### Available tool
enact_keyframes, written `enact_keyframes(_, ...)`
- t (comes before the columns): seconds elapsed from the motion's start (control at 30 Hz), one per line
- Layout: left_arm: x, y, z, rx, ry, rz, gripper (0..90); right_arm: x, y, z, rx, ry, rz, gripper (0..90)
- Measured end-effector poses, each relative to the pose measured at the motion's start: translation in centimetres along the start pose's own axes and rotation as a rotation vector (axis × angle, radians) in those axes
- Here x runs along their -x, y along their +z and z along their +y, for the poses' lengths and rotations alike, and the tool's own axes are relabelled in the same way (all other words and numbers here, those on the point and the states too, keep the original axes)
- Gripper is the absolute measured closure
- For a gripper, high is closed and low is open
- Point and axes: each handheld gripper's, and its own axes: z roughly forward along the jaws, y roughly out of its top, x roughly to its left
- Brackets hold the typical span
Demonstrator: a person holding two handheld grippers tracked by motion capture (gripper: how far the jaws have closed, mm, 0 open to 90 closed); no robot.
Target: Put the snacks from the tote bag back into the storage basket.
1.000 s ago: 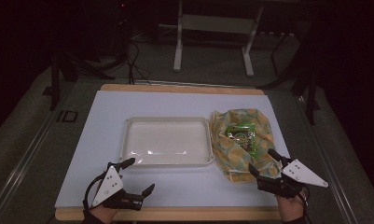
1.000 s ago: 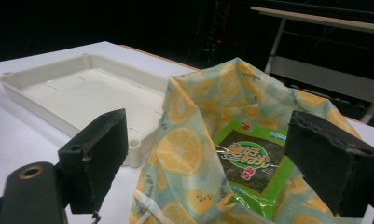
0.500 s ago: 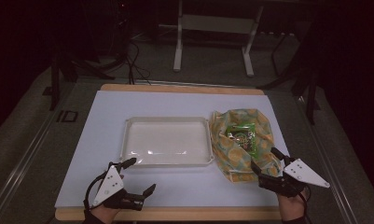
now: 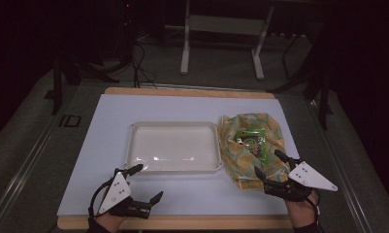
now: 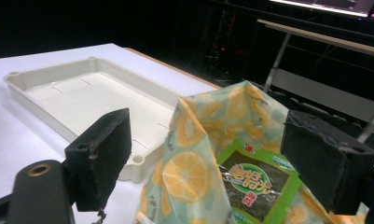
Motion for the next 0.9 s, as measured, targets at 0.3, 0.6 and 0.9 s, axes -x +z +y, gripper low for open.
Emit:
enact_keyframes(0.3,0.0,0.0,-0.1,0.0,-0.002,0.001,1.5,0.8,-0.1,1.9,0.019,0.002,-0.017,19.2)
enact_keyframes(0.6,-0.1,0.1,-0.1,-0.006,-0.001,-0.001,1.5,1.9,0.3,3.6,0.001,0.0,-0.028,17.2)
enact_keyframes(0.9,0.0,0.1,-0.1,-0.015,0.004,-0.003,1.5,3.4,1.4,5.1,-0.026,-0.016,-0.038,13.3)
